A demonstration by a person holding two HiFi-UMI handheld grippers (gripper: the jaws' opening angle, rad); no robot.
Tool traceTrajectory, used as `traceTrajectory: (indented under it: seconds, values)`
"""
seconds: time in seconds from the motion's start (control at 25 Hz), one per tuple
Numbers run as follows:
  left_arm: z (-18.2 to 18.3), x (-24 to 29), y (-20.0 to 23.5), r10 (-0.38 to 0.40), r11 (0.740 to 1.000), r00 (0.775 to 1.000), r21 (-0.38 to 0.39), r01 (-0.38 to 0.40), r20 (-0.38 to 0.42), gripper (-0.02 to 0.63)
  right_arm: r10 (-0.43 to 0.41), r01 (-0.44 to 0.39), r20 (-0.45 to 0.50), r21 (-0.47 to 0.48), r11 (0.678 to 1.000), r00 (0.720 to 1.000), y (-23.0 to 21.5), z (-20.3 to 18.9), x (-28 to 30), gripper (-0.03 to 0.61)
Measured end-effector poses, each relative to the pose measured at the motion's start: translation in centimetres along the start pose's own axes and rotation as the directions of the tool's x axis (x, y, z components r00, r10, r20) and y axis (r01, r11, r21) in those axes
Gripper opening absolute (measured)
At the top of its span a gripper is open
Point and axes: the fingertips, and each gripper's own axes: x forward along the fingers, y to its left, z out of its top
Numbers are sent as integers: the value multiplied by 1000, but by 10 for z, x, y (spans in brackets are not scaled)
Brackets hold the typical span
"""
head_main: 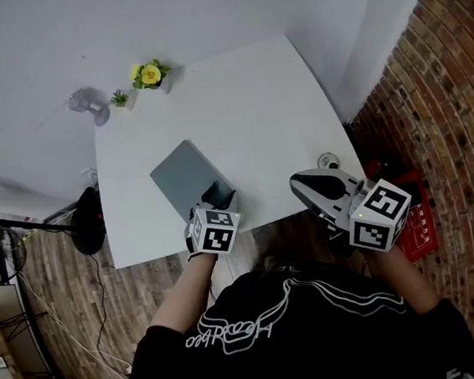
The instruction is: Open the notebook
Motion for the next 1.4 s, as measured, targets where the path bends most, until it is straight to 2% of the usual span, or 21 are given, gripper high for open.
traceTrajectory:
  seconds: [0.24,0.44,0.64,0.92,1.4]
  values:
    - [0,-2,-2,-19,1000,1000,2,19,4,215,22,-22,-17,-7,1000,1000,5,-2,9,3]
    - [3,-4,-4,-43,999,999,-19,43,8,155,29,-29,-20,-6,1000,999,6,0,16,5]
    - [4,-7,-7,-64,998,998,-28,64,8,126,37,-38,-28,-19,999,999,9,0,19,5]
    - [12,-16,-8,-91,995,995,-46,93,39,89,35,-36,-40,-24,999,999,14,-2,23,5]
    - [23,-47,4,-153,983,983,-84,162,103,57,47,-49,-52,-33,998,998,49,4,37,5]
